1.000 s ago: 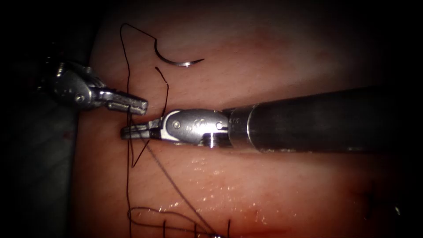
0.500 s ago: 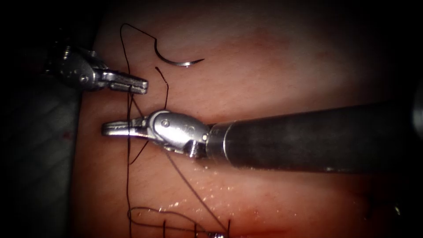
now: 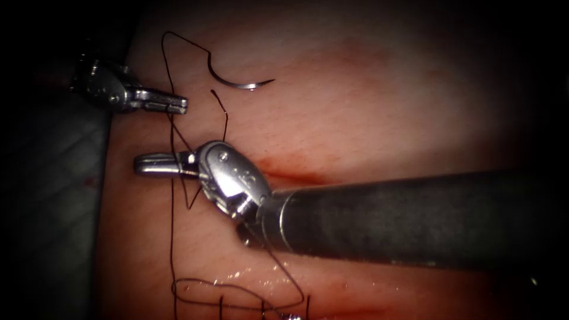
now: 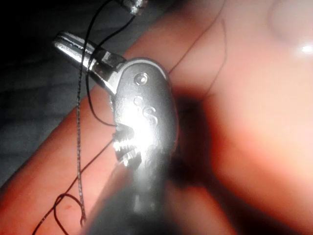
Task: Wound Closure
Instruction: Wrap the tool once coutner-clockwise around the right grasper, then grab the tail end of the suture with the right tool.
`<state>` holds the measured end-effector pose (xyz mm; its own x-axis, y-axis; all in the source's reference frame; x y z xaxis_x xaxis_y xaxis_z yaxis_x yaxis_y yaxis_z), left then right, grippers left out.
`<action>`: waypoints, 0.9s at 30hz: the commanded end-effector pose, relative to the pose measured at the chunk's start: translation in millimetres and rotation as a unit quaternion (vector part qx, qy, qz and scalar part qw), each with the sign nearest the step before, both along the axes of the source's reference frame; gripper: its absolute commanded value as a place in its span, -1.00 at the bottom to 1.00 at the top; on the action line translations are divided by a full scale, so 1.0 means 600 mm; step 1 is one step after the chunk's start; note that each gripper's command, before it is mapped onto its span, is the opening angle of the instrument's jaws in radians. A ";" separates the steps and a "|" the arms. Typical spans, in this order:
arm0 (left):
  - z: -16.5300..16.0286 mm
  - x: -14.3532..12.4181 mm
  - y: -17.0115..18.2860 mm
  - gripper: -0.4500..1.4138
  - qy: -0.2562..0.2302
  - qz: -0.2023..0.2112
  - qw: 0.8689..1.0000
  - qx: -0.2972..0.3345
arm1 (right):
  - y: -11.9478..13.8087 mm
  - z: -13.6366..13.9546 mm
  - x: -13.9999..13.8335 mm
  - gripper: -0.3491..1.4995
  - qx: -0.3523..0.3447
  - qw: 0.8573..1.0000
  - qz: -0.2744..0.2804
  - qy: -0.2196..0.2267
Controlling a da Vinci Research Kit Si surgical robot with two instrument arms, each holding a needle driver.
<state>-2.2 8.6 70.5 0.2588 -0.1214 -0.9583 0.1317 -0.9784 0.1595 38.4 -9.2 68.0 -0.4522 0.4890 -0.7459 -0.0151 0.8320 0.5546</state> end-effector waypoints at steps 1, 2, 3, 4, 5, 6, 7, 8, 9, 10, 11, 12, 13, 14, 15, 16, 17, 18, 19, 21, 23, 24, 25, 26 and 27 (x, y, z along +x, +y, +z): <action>0.0008 -0.0009 0.0002 -1.00 -0.001 0.000 1.000 -0.001 | 0.0000 0.0007 0.0009 -1.00 0.001 1.000 0.001 0.001; 0.0010 -0.0003 -0.0006 -1.00 -0.002 0.001 1.000 -0.003 | 0.0008 0.0010 -0.0004 -1.00 0.011 1.000 0.014 0.016; 0.0010 0.0000 -0.0008 -1.00 -0.003 0.001 1.000 -0.003 | 0.0009 0.0012 -0.0007 -1.00 0.013 1.000 0.016 0.018; 0.0010 0.0003 -0.0011 -1.00 -0.003 0.002 1.000 -0.004 | 0.0010 0.0013 -0.0011 -1.00 0.017 1.000 0.017 0.019; 0.0010 0.0010 -0.0016 -1.00 -0.005 0.003 1.000 -0.005 | 0.0012 0.0016 -0.0020 -1.00 0.024 0.999 0.020 0.025; 0.0010 0.0013 -0.0018 -1.00 -0.006 0.003 1.000 -0.005 | 0.0011 0.0016 -0.0025 -1.00 0.025 0.999 0.023 0.030; 0.0011 0.0017 -0.0021 -1.00 -0.006 0.004 1.000 -0.006 | 0.0011 0.0016 -0.0028 -1.00 0.025 0.999 0.024 0.032; 0.0011 0.0017 -0.0021 -1.00 -0.006 0.004 1.000 -0.006 | 0.0011 0.0016 -0.0028 -1.00 0.025 0.999 0.024 0.032; 0.0015 0.0025 -0.0028 -1.00 -0.008 0.005 1.000 0.001 | 0.0013 0.0014 -0.0037 -1.00 0.028 0.999 0.025 0.032; 0.0018 0.0027 -0.0031 -1.00 -0.008 0.005 1.000 0.003 | 0.0014 0.0013 -0.0039 -1.00 0.029 0.999 0.026 0.033; 0.0020 0.0027 -0.0033 -1.00 -0.008 0.006 1.000 0.004 | 0.0016 0.0012 -0.0041 -1.00 0.031 0.999 0.028 0.036; 0.0023 0.0027 -0.0035 -1.00 -0.008 0.006 1.000 0.003 | 0.0018 0.0010 -0.0042 -1.00 0.034 0.998 0.029 0.039; 0.0028 0.0026 -0.0039 -1.00 -0.007 0.006 1.000 0.004 | 0.0020 0.0009 -0.0043 -1.00 0.039 0.998 0.030 0.040; 0.0030 0.0025 -0.0040 -1.00 -0.007 0.007 1.000 0.006 | 0.0022 0.0007 -0.0044 -1.00 0.050 0.998 0.029 0.039; 0.0035 0.0024 -0.0044 -1.00 -0.006 0.007 1.000 0.007 | 0.0024 0.0006 -0.0044 -1.00 0.055 0.997 0.029 0.038; 0.0041 0.0022 -0.0047 -1.00 -0.005 0.008 1.000 0.008 | 0.0026 0.0005 -0.0045 -1.00 0.058 0.997 0.032 0.034; 0.0045 0.0021 -0.0049 -1.00 -0.004 0.008 1.000 0.009 | 0.0027 0.0004 -0.0045 -1.00 0.063 0.997 0.033 0.032; 0.0056 0.0019 -0.0056 -1.00 -0.003 0.009 1.000 0.008 | 0.0031 0.0003 -0.0047 -1.00 0.082 0.996 0.034 0.030; 0.0060 0.0019 -0.0059 -1.00 -0.002 0.010 1.000 0.012 | 0.0032 0.0003 -0.0048 -1.00 0.087 0.995 0.030 0.027; 0.0073 0.0013 -0.0069 -1.00 0.000 0.009 1.000 0.015 | 0.0033 0.0003 -0.0048 -1.00 0.106 0.994 0.029 0.015; 0.0080 0.0007 -0.0075 -1.00 0.003 0.009 1.000 0.017 | 0.0032 0.0003 -0.0048 -1.00 0.114 0.993 0.035 -0.002; 0.0080 0.0007 -0.0075 -1.00 0.003 0.009 1.000 0.017 | 0.0032 0.0003 -0.0048 -1.00 0.114 0.993 0.035 -0.002; 0.0085 -0.0001 -0.0082 -1.00 0.005 0.007 1.000 0.017 | 0.0031 0.0003 -0.0049 -1.00 0.136 0.989 0.044 -0.031; 0.0087 -0.0007 -0.0087 -1.00 0.007 0.006 1.000 0.018 | 0.0031 0.0002 -0.0050 -1.00 0.159 0.985 0.055 -0.046; 0.0087 -0.0010 -0.0090 -1.00 0.008 0.006 1.000 0.020 | 0.0031 0.0002 -0.0051 -1.00 0.206 0.974 0.072 -0.061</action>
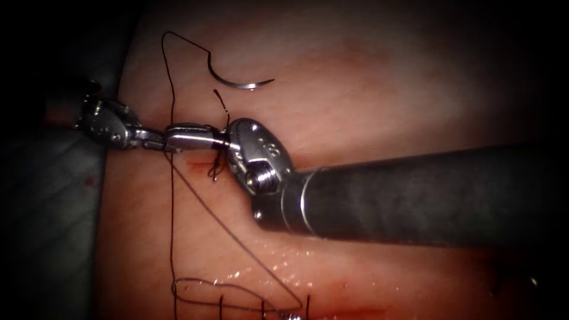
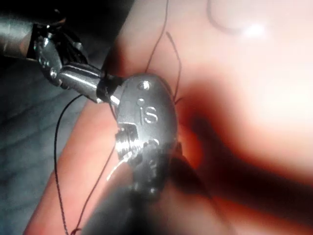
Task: Wound Closure
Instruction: Grab the tail end of the suture with the right tool.
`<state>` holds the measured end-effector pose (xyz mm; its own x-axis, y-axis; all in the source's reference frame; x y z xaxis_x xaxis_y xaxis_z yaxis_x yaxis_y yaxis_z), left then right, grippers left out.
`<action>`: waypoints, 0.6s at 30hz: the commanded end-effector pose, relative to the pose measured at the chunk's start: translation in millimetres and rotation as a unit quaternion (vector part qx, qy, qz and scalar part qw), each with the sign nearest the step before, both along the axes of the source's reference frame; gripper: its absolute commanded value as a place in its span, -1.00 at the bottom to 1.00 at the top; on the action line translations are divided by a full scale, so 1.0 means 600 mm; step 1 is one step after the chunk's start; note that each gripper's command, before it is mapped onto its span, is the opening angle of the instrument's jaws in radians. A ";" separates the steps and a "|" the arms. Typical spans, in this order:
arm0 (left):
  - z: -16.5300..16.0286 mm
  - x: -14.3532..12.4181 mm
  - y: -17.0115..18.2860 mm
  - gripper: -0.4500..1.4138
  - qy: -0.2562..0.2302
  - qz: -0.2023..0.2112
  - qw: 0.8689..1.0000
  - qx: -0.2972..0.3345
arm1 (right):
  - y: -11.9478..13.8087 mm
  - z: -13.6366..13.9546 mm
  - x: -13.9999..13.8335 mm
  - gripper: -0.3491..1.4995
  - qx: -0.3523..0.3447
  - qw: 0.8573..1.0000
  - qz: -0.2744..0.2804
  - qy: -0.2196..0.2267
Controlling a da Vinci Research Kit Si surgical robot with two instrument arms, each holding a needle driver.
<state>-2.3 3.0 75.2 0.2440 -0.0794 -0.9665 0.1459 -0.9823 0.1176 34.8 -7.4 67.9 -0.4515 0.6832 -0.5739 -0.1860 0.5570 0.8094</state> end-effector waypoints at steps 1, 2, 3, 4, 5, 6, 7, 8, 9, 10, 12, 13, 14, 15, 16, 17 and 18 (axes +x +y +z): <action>0.0009 -0.0011 0.0000 -1.00 0.000 -0.001 1.000 -0.001 | 0.0001 0.0005 0.0007 -1.00 0.058 0.998 0.015 -0.001; 0.0009 -0.0015 -0.0003 -1.00 0.002 -0.001 1.000 0.001 | 0.0000 0.0007 0.0005 -0.95 0.086 0.996 0.022 0.000; 0.0009 -0.0019 -0.0005 -1.00 0.001 -0.002 1.000 0.000 | -0.0001 0.0009 0.0002 -0.91 0.094 0.995 0.028 -0.004; 0.0009 -0.0022 -0.0006 -1.00 0.002 -0.002 1.000 0.003 | -0.0003 0.0011 -0.0001 -0.82 0.096 0.995 0.037 -0.014; 0.0008 -0.0024 -0.0008 -1.00 0.001 -0.001 1.000 0.003 | -0.0004 0.0013 -0.0005 -0.64 0.098 0.994 0.047 -0.028; 0.0007 -0.0028 -0.0013 -1.00 0.001 -0.001 1.000 0.004 | -0.0008 0.0017 -0.0013 -0.45 0.099 0.992 0.060 -0.048; 0.0007 -0.0030 -0.0016 -1.00 0.001 -0.001 1.000 0.006 | -0.0011 0.0020 -0.0019 -0.38 0.103 0.990 0.070 -0.064; 0.0007 -0.0032 -0.0019 -1.00 0.000 0.000 1.000 0.005 | -0.0013 0.0021 -0.0025 -0.36 0.105 0.989 0.077 -0.074; 0.0007 -0.0034 -0.0024 -1.00 0.000 0.001 1.000 0.007 | -0.0014 0.0023 -0.0030 -0.36 0.108 0.987 0.083 -0.084; 0.0007 -0.0036 -0.0028 -1.00 0.001 0.001 1.000 0.008 | -0.0016 0.0024 -0.0037 -0.36 0.112 0.984 0.094 -0.099; 0.0008 -0.0043 -0.0038 -1.00 0.001 0.002 1.000 0.011 | -0.0019 0.0025 -0.0050 -0.25 0.121 0.978 0.115 -0.122; 0.0007 -0.0045 -0.0040 -1.00 0.002 0.001 1.000 0.010 | -0.0021 0.0025 -0.0052 -0.09 0.123 0.976 0.124 -0.134; 0.0007 -0.0049 -0.0042 -1.00 0.003 0.001 1.000 0.010 | -0.0022 0.0025 -0.0053 -0.02 0.124 0.974 0.130 -0.142; 0.0007 -0.0051 -0.0043 -1.00 0.003 0.000 1.000 0.010 | -0.0024 0.0025 -0.0054 0.04 0.125 0.971 0.133 -0.152; 0.0006 -0.0054 -0.0043 -1.00 0.004 -0.001 1.000 0.010 | -0.0026 0.0025 -0.0055 0.07 0.127 0.968 0.136 -0.166; 0.0005 -0.0059 -0.0044 -1.00 0.005 -0.001 1.000 0.016 | -0.0027 0.0025 -0.0055 0.09 0.131 0.966 0.139 -0.173; 0.0004 -0.0063 -0.0044 -1.00 0.005 -0.001 1.000 0.018 | -0.0027 0.0026 -0.0055 0.13 0.137 0.964 0.141 -0.178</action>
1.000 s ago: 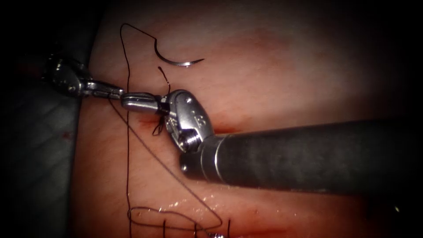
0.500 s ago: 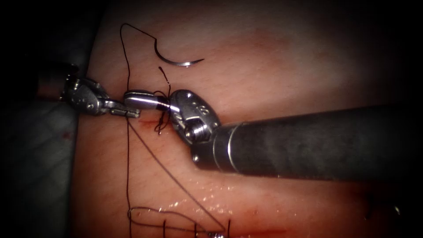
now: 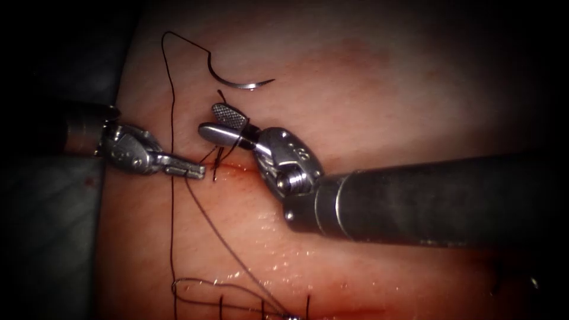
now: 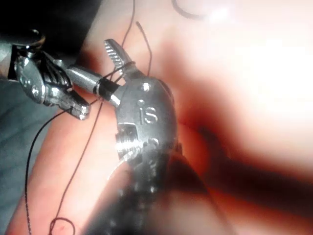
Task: Wound Closure
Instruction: Grab the tail end of the suture with the right tool.
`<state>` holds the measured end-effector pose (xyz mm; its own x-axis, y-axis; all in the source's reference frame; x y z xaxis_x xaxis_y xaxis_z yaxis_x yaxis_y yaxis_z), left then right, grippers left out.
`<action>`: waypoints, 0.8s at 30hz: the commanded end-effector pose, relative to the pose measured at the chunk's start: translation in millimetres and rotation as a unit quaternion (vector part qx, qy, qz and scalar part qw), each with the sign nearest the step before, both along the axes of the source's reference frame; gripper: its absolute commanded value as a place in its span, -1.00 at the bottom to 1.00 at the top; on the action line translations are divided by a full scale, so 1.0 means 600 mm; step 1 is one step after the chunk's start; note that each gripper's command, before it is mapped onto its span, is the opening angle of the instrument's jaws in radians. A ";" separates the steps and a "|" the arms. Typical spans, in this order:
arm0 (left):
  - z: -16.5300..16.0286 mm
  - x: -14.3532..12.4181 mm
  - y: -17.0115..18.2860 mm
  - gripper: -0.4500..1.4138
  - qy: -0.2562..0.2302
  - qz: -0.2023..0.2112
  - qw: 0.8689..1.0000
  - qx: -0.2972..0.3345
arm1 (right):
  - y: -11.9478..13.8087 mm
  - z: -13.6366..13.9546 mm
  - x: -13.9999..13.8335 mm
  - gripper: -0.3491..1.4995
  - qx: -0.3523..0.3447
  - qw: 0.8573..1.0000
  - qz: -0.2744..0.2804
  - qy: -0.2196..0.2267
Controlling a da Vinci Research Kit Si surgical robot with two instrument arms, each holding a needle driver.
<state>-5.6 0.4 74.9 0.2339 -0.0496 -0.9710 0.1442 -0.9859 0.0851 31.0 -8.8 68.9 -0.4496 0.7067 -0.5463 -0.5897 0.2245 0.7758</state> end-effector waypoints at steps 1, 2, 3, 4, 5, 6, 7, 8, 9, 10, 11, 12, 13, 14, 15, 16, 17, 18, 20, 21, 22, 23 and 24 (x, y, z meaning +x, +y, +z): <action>0.0009 -0.0014 0.0000 -1.00 -0.002 -0.001 1.000 0.003 | -0.0002 0.0011 0.0009 0.24 0.016 1.000 0.004 0.001; 0.0009 -0.0020 0.0001 -1.00 -0.002 -0.002 1.000 0.003 | 0.0000 0.0014 0.0008 0.29 0.018 1.000 0.004 -0.003; 0.0009 -0.0025 0.0001 -1.00 -0.002 -0.001 1.000 0.006 | 0.0002 0.0016 0.0007 0.34 0.022 1.000 0.008 -0.001; 0.0009 -0.0028 0.0002 -1.00 -0.001 -0.001 1.000 0.006 | 0.0004 0.0020 0.0005 0.42 0.026 1.000 0.012 -0.001; 0.0009 -0.0032 0.0003 -1.00 0.001 0.000 1.000 0.005 | 0.0005 0.0024 0.0003 0.45 0.028 1.000 0.015 -0.001; 0.0010 -0.0035 0.0004 -1.00 0.002 0.000 1.000 0.005 | 0.0005 0.0027 0.0001 0.47 0.031 0.999 0.019 0.000; 0.0011 -0.0037 0.0008 -1.00 0.002 -0.001 1.000 0.006 | 0.0002 0.0038 -0.0004 0.45 0.051 0.998 0.028 0.007; 0.0012 -0.0038 0.0010 -1.00 0.001 -0.001 1.000 0.006 | 0.0001 0.0041 -0.0005 0.44 0.058 0.998 0.029 0.008; 0.0012 -0.0038 0.0012 -1.00 0.001 -0.001 1.000 0.007 | 0.0000 0.0046 -0.0006 0.44 0.067 0.997 0.031 0.009; 0.0013 -0.0038 0.0014 -1.00 0.001 -0.001 1.000 0.007 | -0.0002 0.0054 -0.0006 0.42 0.080 0.996 0.032 0.007; 0.0014 -0.0038 0.0015 -1.00 0.000 0.001 1.000 0.007 | -0.0004 0.0060 -0.0006 0.42 0.091 0.995 0.036 0.010; 0.0014 -0.0038 0.0016 -1.00 0.002 0.001 1.000 0.007 | -0.0005 0.0066 -0.0006 0.42 0.101 0.994 0.037 0.016; 0.0014 -0.0039 0.0016 -1.00 0.002 0.001 1.000 0.007 | -0.0007 0.0074 -0.0006 0.42 0.115 0.992 0.040 0.029; 0.0015 -0.0039 0.0015 -1.00 0.004 0.002 1.000 0.006 | -0.0009 0.0083 -0.0005 0.42 0.126 0.990 0.042 0.036; 0.0015 -0.0040 0.0014 -1.00 0.004 0.002 1.000 0.006 | -0.0010 0.0088 -0.0004 0.42 0.131 0.990 0.043 0.036; 0.0015 -0.0040 0.0013 -1.00 0.004 0.002 1.000 0.006 | -0.0011 0.0096 -0.0003 0.42 0.138 0.989 0.043 0.040; 0.0015 -0.0040 0.0012 -1.00 0.004 0.002 1.000 0.006 | -0.0012 0.0102 -0.0002 0.42 0.146 0.987 0.045 0.043; 0.0015 -0.0040 0.0012 -1.00 0.004 0.002 1.000 0.005 | -0.0013 0.0108 0.0000 0.42 0.152 0.986 0.044 0.047; 0.0015 -0.0040 0.0011 -1.00 0.005 0.003 1.000 0.005 | -0.0013 0.0120 0.0004 0.44 0.156 0.986 0.041 0.044; 0.0015 -0.0040 0.0011 -1.00 0.006 0.005 1.000 0.005 | -0.0013 0.0123 0.0006 0.44 0.155 0.986 0.041 0.044; 0.0015 -0.0040 0.0010 -1.00 0.006 0.005 1.000 0.008 | -0.0013 0.0125 0.0007 0.44 0.155 0.986 0.042 0.044; 0.0016 -0.0040 0.0009 -1.00 0.008 0.006 1.000 0.007 | -0.0012 0.0126 0.0009 0.42 0.155 0.986 0.040 0.043; 0.0016 -0.0040 0.0009 -1.00 0.008 0.006 1.000 0.007 | -0.0011 0.0127 0.0012 0.42 0.154 0.986 0.038 0.045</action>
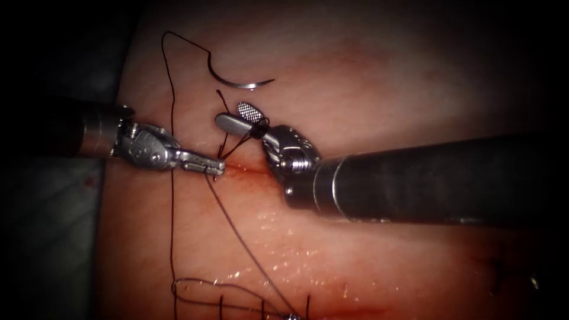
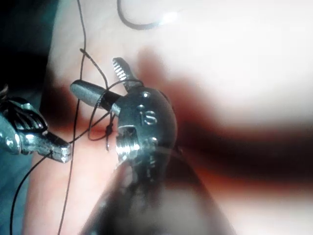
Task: Wound Closure
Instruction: Grab the tail end of the suture with the right tool.
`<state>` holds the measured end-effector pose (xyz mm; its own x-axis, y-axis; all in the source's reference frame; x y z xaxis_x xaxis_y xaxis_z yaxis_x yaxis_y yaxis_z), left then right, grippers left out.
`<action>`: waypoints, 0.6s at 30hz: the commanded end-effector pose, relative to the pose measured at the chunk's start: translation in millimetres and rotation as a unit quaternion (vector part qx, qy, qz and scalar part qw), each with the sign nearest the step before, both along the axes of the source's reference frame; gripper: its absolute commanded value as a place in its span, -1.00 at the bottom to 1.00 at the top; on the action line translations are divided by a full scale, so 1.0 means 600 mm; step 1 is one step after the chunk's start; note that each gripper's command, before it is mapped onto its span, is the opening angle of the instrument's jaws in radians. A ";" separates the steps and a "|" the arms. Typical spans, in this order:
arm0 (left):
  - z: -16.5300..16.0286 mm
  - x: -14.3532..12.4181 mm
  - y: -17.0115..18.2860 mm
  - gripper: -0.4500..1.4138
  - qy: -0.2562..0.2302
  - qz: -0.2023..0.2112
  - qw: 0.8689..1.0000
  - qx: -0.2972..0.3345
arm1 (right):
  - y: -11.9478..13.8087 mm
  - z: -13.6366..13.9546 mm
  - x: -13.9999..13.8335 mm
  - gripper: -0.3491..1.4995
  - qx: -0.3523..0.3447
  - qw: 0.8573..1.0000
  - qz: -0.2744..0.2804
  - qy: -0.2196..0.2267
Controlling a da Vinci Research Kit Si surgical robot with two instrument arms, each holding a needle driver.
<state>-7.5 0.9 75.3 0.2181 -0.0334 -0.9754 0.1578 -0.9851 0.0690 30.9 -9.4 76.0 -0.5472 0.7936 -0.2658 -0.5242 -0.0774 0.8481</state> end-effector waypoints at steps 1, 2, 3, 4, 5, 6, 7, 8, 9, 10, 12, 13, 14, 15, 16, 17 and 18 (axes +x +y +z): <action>0.0009 -0.0008 -0.0001 -1.00 0.000 0.000 1.000 0.000 | 0.0000 0.0008 0.0016 0.40 -0.002 1.000 -0.003 0.002; 0.0009 -0.0008 -0.0001 -1.00 0.000 0.000 1.000 0.003 | 0.0001 0.0007 0.0020 0.38 -0.001 1.000 -0.005 0.003; 0.0009 -0.0008 -0.0002 -1.00 0.001 0.002 1.000 0.002 | 0.0001 0.0007 0.0023 0.38 -0.001 1.000 -0.005 0.004; 0.0009 -0.0008 -0.0002 -1.00 0.001 0.002 1.000 0.002 | 0.0002 0.0006 0.0026 0.36 -0.002 1.000 -0.006 0.005; 0.0009 -0.0008 -0.0003 -1.00 0.002 0.001 1.000 0.002 | 0.0003 0.0005 0.0029 0.34 -0.001 1.000 -0.007 0.005; 0.0009 -0.0007 -0.0003 -1.00 0.002 0.001 1.000 0.002 | 0.0004 0.0005 0.0033 0.33 -0.001 1.000 -0.007 0.004; 0.0009 -0.0007 -0.0004 -1.00 0.002 0.001 1.000 0.002 | 0.0005 0.0005 0.0036 0.29 0.000 1.000 -0.008 0.003; 0.0009 -0.0006 -0.0004 -1.00 0.002 0.001 1.000 0.002 | 0.0006 0.0006 0.0039 0.25 0.003 1.000 -0.008 0.004; 0.0009 -0.0006 -0.0004 -1.00 0.002 0.002 1.000 0.002 | 0.0006 0.0007 0.0040 0.20 0.003 1.000 -0.009 0.004; 0.0009 -0.0005 -0.0005 -1.00 0.002 0.002 1.000 0.005 | 0.0007 0.0007 0.0041 0.18 0.001 1.000 -0.009 0.002; 0.0008 -0.0003 -0.0005 -1.00 0.003 0.002 1.000 0.005 | 0.0010 0.0008 0.0044 0.09 -0.002 1.000 -0.013 -0.002; 0.0008 -0.0003 -0.0005 -1.00 0.003 0.002 1.000 0.005 | 0.0010 0.0009 0.0045 0.05 -0.002 1.000 -0.012 -0.003; 0.0008 -0.0002 -0.0005 -1.00 0.003 0.002 1.000 0.005 | 0.0011 0.0009 0.0046 -0.04 -0.003 1.000 -0.014 -0.006; 0.0008 -0.0002 -0.0005 -1.00 0.003 0.003 1.000 0.007 | 0.0012 0.0010 0.0046 -0.09 -0.004 1.000 -0.015 -0.009; 0.0008 -0.0001 -0.0006 -1.00 0.005 0.003 1.000 0.007 | 0.0013 0.0010 0.0047 -0.22 -0.004 1.000 -0.015 -0.009; 0.0008 0.0000 -0.0006 -1.00 0.004 0.003 1.000 0.007 | 0.0013 0.0010 0.0047 -0.46 -0.005 1.000 -0.017 -0.012; 0.0008 0.0000 -0.0006 -1.00 0.004 0.003 1.000 0.007 | 0.0013 0.0011 0.0046 -0.60 -0.004 1.000 -0.017 -0.014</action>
<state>-6.8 0.5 75.2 0.2068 -0.0173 -0.9782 0.1636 -0.9851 0.0520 33.1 -8.4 76.1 -0.5107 0.8078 -0.2944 -0.5578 -0.0507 0.8284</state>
